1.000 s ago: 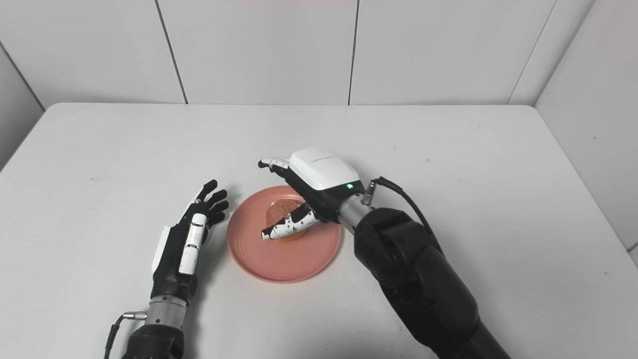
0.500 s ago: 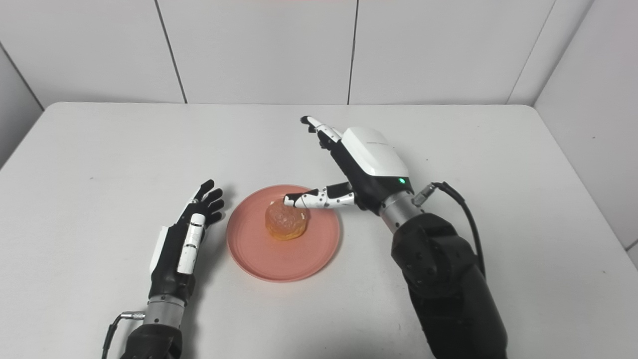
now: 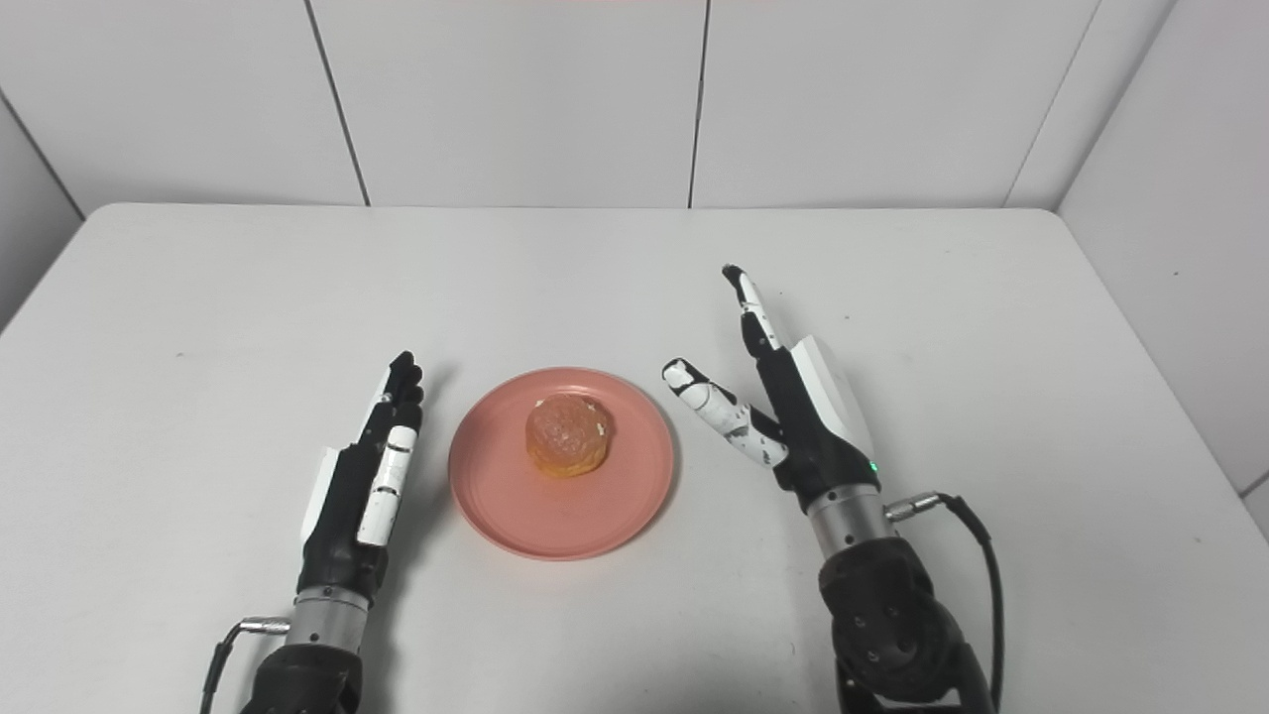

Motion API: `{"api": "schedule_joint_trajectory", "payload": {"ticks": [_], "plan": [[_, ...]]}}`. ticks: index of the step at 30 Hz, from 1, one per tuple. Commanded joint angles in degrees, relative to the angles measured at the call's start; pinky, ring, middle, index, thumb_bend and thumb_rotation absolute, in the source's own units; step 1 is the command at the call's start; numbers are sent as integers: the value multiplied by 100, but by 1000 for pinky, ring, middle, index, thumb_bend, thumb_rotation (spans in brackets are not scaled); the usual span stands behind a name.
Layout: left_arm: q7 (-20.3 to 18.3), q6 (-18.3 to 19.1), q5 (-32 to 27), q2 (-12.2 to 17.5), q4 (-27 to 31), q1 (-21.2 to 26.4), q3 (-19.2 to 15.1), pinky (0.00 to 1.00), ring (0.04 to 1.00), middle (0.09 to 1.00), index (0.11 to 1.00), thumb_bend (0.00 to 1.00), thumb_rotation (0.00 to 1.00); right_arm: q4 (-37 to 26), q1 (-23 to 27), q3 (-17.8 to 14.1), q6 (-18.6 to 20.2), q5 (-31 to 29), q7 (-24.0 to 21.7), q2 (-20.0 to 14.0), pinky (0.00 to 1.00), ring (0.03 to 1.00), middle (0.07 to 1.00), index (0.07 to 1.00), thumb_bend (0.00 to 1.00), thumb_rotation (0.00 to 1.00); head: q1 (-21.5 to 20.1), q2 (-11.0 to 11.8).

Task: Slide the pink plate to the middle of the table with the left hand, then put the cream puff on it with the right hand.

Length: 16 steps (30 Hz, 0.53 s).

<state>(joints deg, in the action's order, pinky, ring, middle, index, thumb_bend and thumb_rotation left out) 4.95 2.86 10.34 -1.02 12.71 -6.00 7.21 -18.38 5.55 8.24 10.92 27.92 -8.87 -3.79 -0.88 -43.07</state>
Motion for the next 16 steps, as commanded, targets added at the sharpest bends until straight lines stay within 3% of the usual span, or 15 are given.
{"api": "schedule_joint_trajectory", "payload": {"ticks": [1,6,16], "plan": [[5,-5,25,-42,199,-329,-30,984,991,987,972,532,1000,24,-33,33,-442,-188,189,17,978,1000,1000,1000,559,1000,25,-2],[-25,121,-47,-43,237,-337,-65,985,986,981,965,544,1000,359,-114,57,-407,-492,177,26,985,1000,1000,1000,504,1000,131,-26],[-149,-24,-322,28,-108,-174,-201,974,971,968,954,511,1000,1082,-49,-41,-638,-1217,349,156,992,1000,1000,1000,426,1000,367,-71]]}}
